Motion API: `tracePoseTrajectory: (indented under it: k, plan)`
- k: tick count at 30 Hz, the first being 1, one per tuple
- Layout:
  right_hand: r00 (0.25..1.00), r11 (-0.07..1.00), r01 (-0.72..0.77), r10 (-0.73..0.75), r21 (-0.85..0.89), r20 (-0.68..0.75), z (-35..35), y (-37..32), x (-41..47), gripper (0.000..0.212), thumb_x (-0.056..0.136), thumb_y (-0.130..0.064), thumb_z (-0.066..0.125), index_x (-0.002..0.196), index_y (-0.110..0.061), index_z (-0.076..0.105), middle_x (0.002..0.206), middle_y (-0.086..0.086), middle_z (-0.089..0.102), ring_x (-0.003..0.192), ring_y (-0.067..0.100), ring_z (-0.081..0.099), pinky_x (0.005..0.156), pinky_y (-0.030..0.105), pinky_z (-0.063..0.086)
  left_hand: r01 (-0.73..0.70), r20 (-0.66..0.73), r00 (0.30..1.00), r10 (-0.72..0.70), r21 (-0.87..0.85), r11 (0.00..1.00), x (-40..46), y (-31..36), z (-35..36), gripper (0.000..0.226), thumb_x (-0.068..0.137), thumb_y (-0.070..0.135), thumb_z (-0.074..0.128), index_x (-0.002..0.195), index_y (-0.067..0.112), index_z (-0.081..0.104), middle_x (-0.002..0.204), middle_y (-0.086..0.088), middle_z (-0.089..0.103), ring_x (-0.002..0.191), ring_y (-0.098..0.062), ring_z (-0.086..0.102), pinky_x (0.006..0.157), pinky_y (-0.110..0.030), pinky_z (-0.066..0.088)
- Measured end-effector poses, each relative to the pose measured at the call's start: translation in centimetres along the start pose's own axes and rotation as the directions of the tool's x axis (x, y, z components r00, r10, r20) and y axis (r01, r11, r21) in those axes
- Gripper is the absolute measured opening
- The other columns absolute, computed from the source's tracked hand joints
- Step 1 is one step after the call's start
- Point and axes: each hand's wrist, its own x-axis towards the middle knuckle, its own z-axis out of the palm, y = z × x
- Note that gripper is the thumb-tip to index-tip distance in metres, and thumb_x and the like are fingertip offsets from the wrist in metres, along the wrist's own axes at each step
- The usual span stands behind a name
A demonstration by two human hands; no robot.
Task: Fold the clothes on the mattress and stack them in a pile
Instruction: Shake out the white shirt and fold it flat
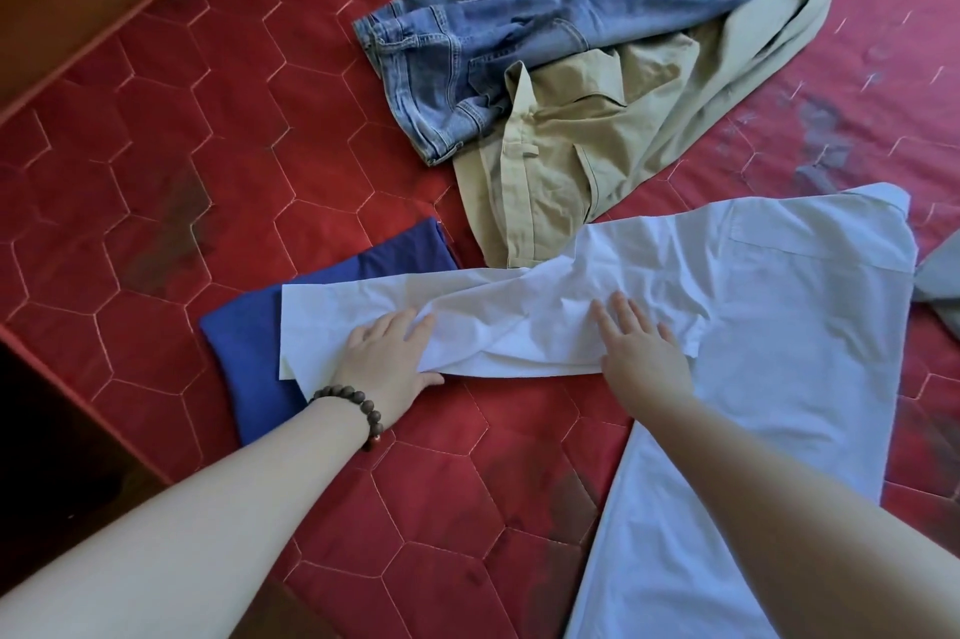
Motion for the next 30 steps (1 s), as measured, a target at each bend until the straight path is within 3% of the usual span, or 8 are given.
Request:
tracePoseTrajectory:
  k: [5, 8, 12, 17, 20, 22, 26, 30]
  plan:
    - [0.999, 0.999, -0.003, 0.001, 0.037, 0.050, 0.1, -0.1, -0.3, 0.071, 0.100, -0.035, 0.043, 0.154, -0.020, 0.001, 0.162, 0.006, -0.007, 0.149, 0.020, -0.003, 0.119, 0.044, 0.012, -0.062, 0.003, 0.998, 0.062, -0.106, 0.992, -0.2, -0.6, -0.3, 0.051, 0.095, 0.012, 0.040, 0.145, 0.019, 0.038, 0.155, -0.002, 0.029, 0.140, -0.018, 0.029, 0.108, -0.033, 0.025]
    - [0.997, 0.999, -0.005, 0.001, 0.050, 0.077, 0.0, 0.0, -0.6, 0.073, 0.099, -0.040, 0.043, 0.154, -0.022, 0.000, 0.162, 0.006, -0.009, 0.149, 0.021, -0.005, 0.119, 0.046, 0.010, 0.038, -0.019, 0.998, -0.053, -0.452, 0.891, -0.4, -1.0, -2.1, 0.027, 0.095, 0.005, 0.042, 0.106, 0.015, 0.065, 0.111, -0.005, 0.063, 0.107, -0.025, 0.055, 0.086, -0.027, 0.039]
    - [0.997, 0.999, -0.015, 0.013, 0.037, 0.076, 0.0, 0.2, -1.1, 0.072, 0.099, -0.042, 0.040, 0.154, -0.021, -0.001, 0.162, 0.007, -0.006, 0.149, 0.022, -0.001, 0.119, 0.047, 0.010, 0.181, 0.239, 0.971, 0.001, -0.739, 0.649, -0.2, -4.0, -6.9, 0.027, 0.096, 0.024, 0.055, 0.070, 0.016, 0.056, 0.065, 0.004, 0.056, 0.064, -0.014, 0.053, 0.059, -0.019, 0.040]
    - [0.998, 0.999, -0.037, 0.036, 0.016, 0.059, 0.2, 0.2, -1.4, 0.073, 0.098, -0.043, 0.041, 0.154, -0.020, 0.000, 0.162, 0.007, -0.002, 0.149, 0.023, 0.001, 0.119, 0.049, 0.011, 0.150, 0.313, 0.948, -0.058, -0.281, 0.948, 1.6, -6.8, -7.2, 0.030, 0.087, 0.030, 0.059, 0.065, 0.014, 0.047, 0.077, -0.003, 0.055, 0.066, -0.016, 0.053, 0.058, -0.026, 0.040]
    - [0.999, 0.999, -0.035, 0.036, -0.015, 0.041, 0.5, 0.0, -1.4, 0.073, 0.099, -0.042, 0.041, 0.154, -0.020, -0.001, 0.162, 0.008, -0.003, 0.149, 0.024, 0.002, 0.118, 0.049, 0.012, 0.094, 0.242, 0.968, -0.064, -0.115, 0.989, 2.4, -6.5, -4.9, 0.016, 0.091, 0.032, 0.056, 0.090, 0.017, 0.063, 0.146, -0.010, 0.036, 0.135, -0.025, 0.031, 0.105, -0.040, 0.033]
    - [0.999, 1.000, -0.027, 0.027, -0.005, 0.027, 0.6, 0.1, -1.4, 0.073, 0.098, -0.042, 0.042, 0.154, -0.021, 0.001, 0.162, 0.007, -0.002, 0.149, 0.024, 0.002, 0.118, 0.050, 0.012, 0.052, 0.228, 0.973, -0.041, -0.044, 0.998, 2.8, -6.6, -4.0, 0.020, 0.093, 0.034, 0.053, 0.096, 0.018, 0.064, 0.151, -0.006, 0.030, 0.139, -0.025, 0.025, 0.114, -0.042, 0.018]
    - [1.000, 0.999, 0.009, -0.010, 0.038, 0.022, 0.9, 0.3, -1.6, 0.075, 0.095, -0.056, 0.037, 0.154, -0.026, 0.001, 0.162, 0.004, -0.004, 0.149, 0.022, -0.003, 0.117, 0.054, 0.005, -0.023, 0.112, 0.993, 0.030, -0.065, 0.998, 2.8, -6.6, -4.4, 0.040, 0.092, 0.038, 0.054, 0.062, 0.017, 0.039, 0.081, 0.000, 0.049, 0.085, -0.024, 0.053, 0.075, -0.031, 0.033]
    - [1.000, 0.994, -0.011, 0.013, 0.111, -0.016, 1.2, 0.3, -2.2, 0.077, 0.087, -0.069, 0.017, 0.153, -0.032, 0.003, 0.162, 0.001, -0.003, 0.149, 0.019, -0.007, 0.116, 0.057, 0.000, -0.007, 0.154, 0.985, 0.075, -0.399, 0.917, 2.1, -6.1, -8.0, 0.049, 0.091, 0.039, 0.060, 0.056, 0.015, 0.035, 0.052, 0.006, 0.032, 0.050, -0.012, 0.033, 0.052, -0.029, 0.027]
